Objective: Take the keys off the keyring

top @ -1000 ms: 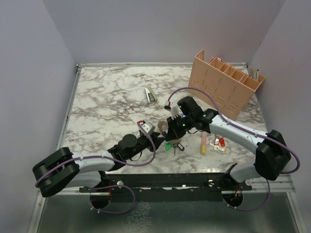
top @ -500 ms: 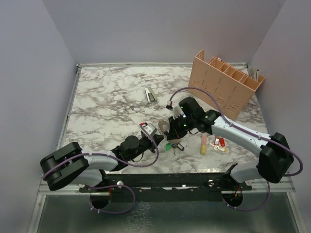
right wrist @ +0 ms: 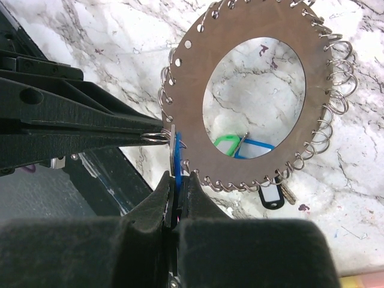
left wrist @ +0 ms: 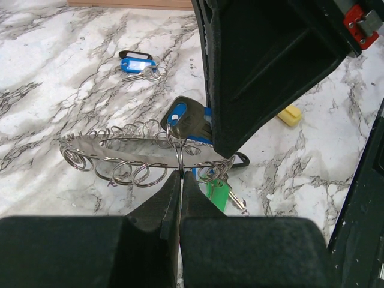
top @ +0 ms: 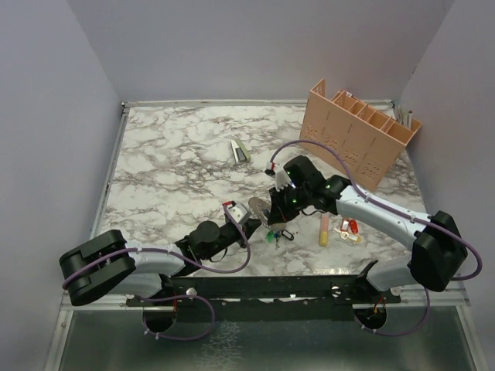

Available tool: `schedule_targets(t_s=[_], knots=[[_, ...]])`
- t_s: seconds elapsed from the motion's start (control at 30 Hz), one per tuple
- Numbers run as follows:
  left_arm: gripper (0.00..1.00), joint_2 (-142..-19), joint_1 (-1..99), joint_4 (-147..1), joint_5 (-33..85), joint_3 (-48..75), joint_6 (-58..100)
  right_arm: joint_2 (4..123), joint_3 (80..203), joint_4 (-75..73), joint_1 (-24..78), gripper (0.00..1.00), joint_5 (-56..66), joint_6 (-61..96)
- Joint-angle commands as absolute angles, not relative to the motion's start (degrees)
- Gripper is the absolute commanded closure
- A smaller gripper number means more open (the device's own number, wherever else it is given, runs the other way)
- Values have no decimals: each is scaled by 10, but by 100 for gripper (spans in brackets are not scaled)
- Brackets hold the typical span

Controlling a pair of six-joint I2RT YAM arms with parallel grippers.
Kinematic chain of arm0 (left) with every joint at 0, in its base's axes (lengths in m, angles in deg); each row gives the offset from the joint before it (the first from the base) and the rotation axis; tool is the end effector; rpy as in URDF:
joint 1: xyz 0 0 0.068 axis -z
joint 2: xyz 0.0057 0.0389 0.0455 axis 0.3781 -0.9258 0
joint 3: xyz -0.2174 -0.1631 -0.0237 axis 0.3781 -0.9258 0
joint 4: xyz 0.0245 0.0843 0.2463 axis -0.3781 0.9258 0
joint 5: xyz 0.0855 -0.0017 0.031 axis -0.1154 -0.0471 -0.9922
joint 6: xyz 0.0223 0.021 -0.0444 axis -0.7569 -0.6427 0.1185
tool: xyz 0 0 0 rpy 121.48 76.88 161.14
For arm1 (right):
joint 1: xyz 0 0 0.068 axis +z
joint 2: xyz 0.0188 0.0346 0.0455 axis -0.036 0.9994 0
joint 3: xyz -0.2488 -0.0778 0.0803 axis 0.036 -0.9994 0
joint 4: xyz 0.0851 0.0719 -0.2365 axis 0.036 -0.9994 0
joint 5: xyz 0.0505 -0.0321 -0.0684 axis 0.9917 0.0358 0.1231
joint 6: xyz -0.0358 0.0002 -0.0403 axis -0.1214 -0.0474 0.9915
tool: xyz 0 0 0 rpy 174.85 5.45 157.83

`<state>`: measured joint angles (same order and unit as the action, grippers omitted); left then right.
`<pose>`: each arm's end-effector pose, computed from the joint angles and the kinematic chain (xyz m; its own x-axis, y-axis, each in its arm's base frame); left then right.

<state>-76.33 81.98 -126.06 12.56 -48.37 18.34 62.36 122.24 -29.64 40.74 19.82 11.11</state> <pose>0.1112 -0.1843 0.1673 -0.1818 -0.0082 -0.9833 0.7938 0.5890 -0.1517 0.2021 0.2055 0.2456 -0.7483 -0.4086 -0.5226 -0.6453 0.6311 0.4305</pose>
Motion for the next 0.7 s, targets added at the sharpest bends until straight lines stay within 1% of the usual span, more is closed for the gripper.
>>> schedule_targets(t_s=[0.0, 0.33, 0.67], knots=[[100, -755, 829, -1279, 116, -488, 176, 632, 1212, -299, 408, 99, 193, 108], [100, -751, 840, -1279, 100, -486, 174, 647, 1205, -299, 407, 100, 192, 107], [100, -747, 845, -1271, 17, -493, 213, 603, 1181, -297, 407, 100, 193, 91]])
